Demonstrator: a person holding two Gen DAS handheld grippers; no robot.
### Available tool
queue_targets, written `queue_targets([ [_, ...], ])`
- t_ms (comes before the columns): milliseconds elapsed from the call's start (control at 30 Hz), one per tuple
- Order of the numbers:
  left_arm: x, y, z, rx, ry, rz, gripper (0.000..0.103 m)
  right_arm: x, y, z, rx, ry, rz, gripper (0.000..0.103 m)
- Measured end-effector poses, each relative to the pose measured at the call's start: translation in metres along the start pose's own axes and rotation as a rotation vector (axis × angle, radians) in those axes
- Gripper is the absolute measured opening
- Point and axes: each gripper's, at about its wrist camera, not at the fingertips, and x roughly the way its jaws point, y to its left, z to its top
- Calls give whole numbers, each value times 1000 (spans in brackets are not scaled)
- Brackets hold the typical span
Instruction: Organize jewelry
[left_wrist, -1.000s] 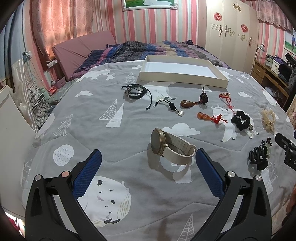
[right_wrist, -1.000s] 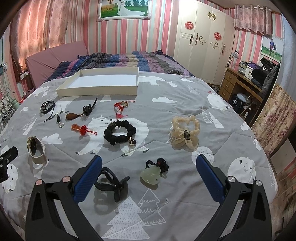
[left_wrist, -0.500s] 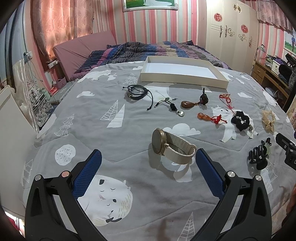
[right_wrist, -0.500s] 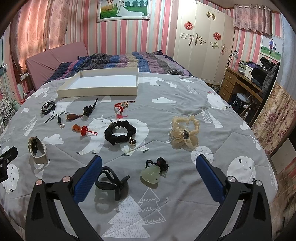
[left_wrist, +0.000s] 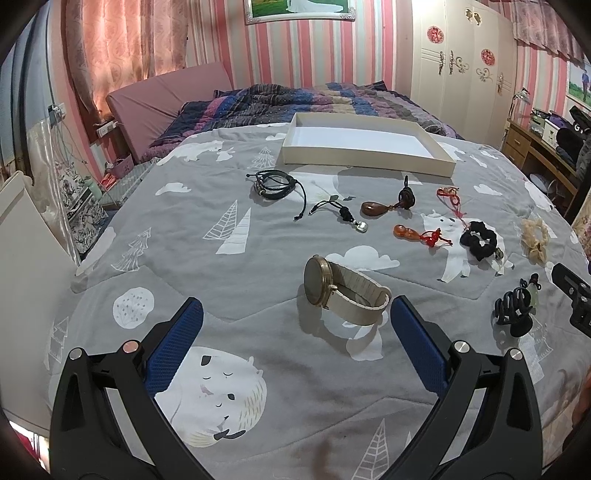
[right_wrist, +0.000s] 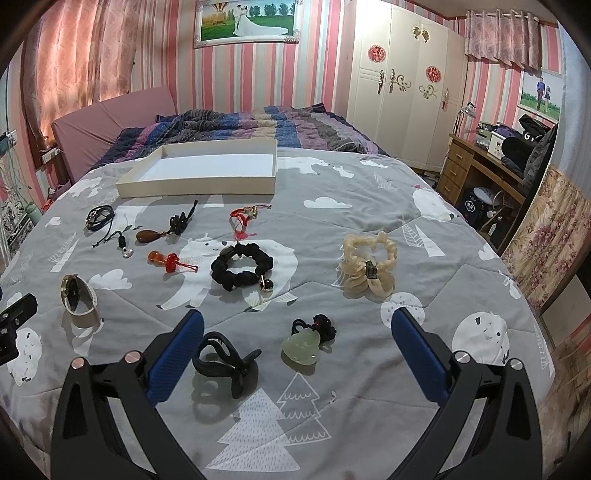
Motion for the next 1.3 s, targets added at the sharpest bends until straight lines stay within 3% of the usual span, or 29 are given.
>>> queue_targets([
  [633,-6,-1,-1,7,7,-11,100,-7,1,6,-4,-11,-3,101],
  [1067,0,0,-3,12,49,-35,100,-4,-1,5,-2,26,51,101],
  [1167,0,-3,2,51,45,8,100,-2,2,10,-30,38,50,101],
  [1300,-5,-1,19,71,38,-20,100,-9,9,27,-93,5,44,101],
])
